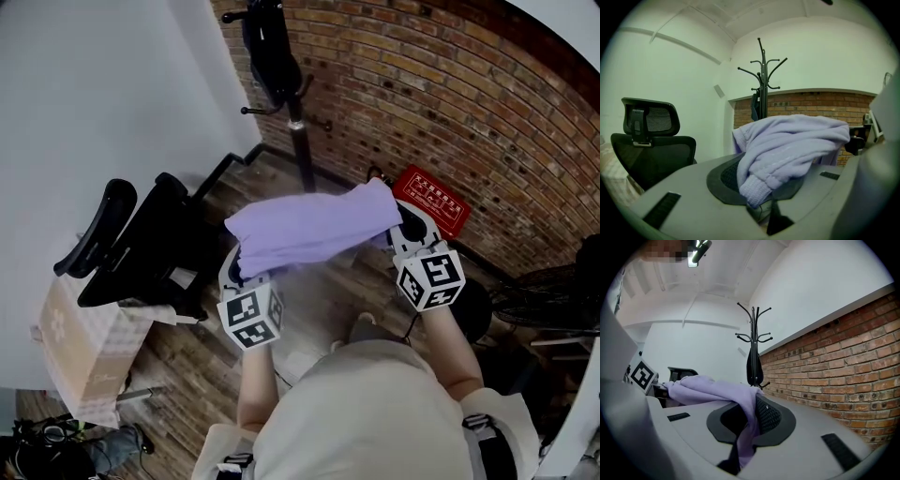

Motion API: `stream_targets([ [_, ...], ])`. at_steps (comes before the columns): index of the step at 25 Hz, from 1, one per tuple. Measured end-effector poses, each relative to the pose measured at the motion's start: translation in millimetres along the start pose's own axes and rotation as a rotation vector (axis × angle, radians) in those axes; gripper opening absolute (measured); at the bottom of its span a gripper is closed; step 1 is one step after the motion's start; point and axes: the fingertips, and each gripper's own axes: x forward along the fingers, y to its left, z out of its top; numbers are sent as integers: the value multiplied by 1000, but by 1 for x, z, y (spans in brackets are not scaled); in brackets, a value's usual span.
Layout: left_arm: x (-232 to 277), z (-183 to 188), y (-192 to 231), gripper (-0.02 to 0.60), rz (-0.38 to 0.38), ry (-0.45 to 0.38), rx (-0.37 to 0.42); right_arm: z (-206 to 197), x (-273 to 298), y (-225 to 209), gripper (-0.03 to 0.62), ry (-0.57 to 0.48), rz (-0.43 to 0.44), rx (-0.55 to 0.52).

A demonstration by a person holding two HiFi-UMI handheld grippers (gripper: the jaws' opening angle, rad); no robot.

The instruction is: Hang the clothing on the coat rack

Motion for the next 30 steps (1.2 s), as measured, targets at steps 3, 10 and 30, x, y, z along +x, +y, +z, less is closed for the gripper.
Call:
stream_targets([
  [3,14,1,-2,74,-8,3,5,4,12,-8,18,-7,-3,-9],
  [10,55,20,-11,74,-33,-18,44,20,51,-38,18,-39,-7,-27],
  [30,205,88,-20,75,2,-51,81,64,202,-126,18,-111,35,-38],
])
